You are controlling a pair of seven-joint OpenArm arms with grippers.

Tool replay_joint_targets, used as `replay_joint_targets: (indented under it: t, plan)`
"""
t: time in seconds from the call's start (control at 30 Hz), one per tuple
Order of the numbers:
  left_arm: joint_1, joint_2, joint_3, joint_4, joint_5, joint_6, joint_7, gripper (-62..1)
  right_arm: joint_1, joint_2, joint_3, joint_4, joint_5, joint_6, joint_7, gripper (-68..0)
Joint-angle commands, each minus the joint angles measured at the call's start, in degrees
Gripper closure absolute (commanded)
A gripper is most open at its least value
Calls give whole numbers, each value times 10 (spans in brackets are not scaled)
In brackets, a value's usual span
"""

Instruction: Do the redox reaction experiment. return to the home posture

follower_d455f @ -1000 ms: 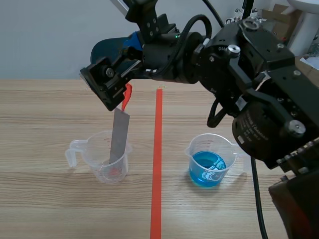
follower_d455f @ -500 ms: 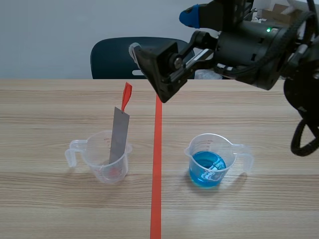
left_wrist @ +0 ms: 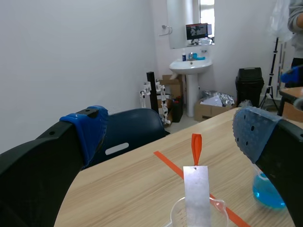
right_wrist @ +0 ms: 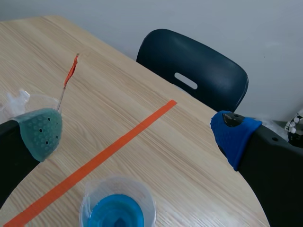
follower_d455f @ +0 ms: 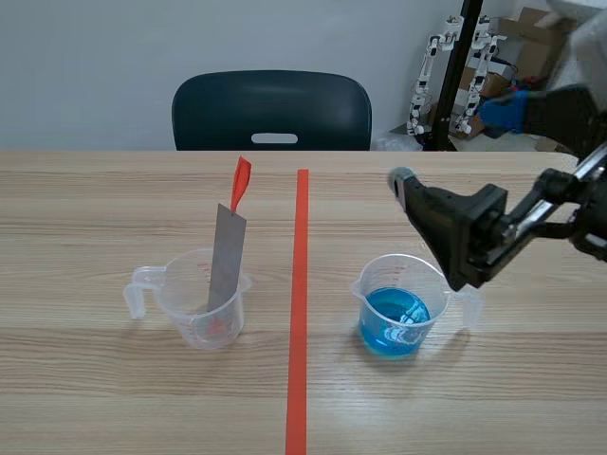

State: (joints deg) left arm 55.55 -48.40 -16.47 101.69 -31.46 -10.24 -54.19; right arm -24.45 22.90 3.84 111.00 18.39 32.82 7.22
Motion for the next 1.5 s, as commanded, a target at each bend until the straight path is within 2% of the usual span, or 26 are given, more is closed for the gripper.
replay_joint_targets:
  t: [0.0,0.1,0.2,0.3,0.43,0.5,0.57,0.63,0.73,0.87,0.93,1.07,1.2,1.27,1.37,1.47]
  plan:
    - [0,29,-6,15,9,1,-6,-551,-14,13,10,6,-14,-2,37,-679]
    - [0,71,-13,43,69,1,3,-550,-48,28,40,6,-44,-2,89,-679]
    - [0,108,-13,71,129,1,7,-550,-75,40,67,7,-48,-2,129,-679]
    - [0,140,-13,97,146,1,32,-550,-96,49,78,21,-49,-9,141,-679]
    - [13,175,-13,123,166,1,48,-550,-137,85,78,70,-45,-89,97,-679]
    - [23,187,-13,136,180,1,48,-550,-159,115,78,86,-16,-111,94,-679]
    - [35,192,-13,149,185,1,48,-550,-178,145,78,98,22,-115,91,-679]
    - [49,192,-13,163,194,1,48,-550,-197,172,77,113,45,-135,77,-679]
    - [69,192,-13,179,196,7,48,-550,-230,202,77,134,68,-200,68,-679]
    - [85,191,-13,187,195,7,49,-550,-253,217,77,156,74,-256,60,-679]
    - [86,192,-13,187,195,7,61,-550,-254,217,77,166,74,-262,42,-679]
    - [85,192,-13,187,195,7,78,-550,-254,215,77,187,74,-277,-31,-679]
    - [79,191,-13,187,195,22,78,-550,-254,215,66,188,74,-280,-55,-679]
    - [73,191,-13,187,196,29,82,-550,-261,210,58,188,73,-290,-63,-679]
    - [64,191,-13,187,202,33,110,-550,-280,194,54,188,57,-289,-60,-679]
    - [62,191,-12,187,202,33,118,-550,-300,181,54,188,56,-285,-37,-679]
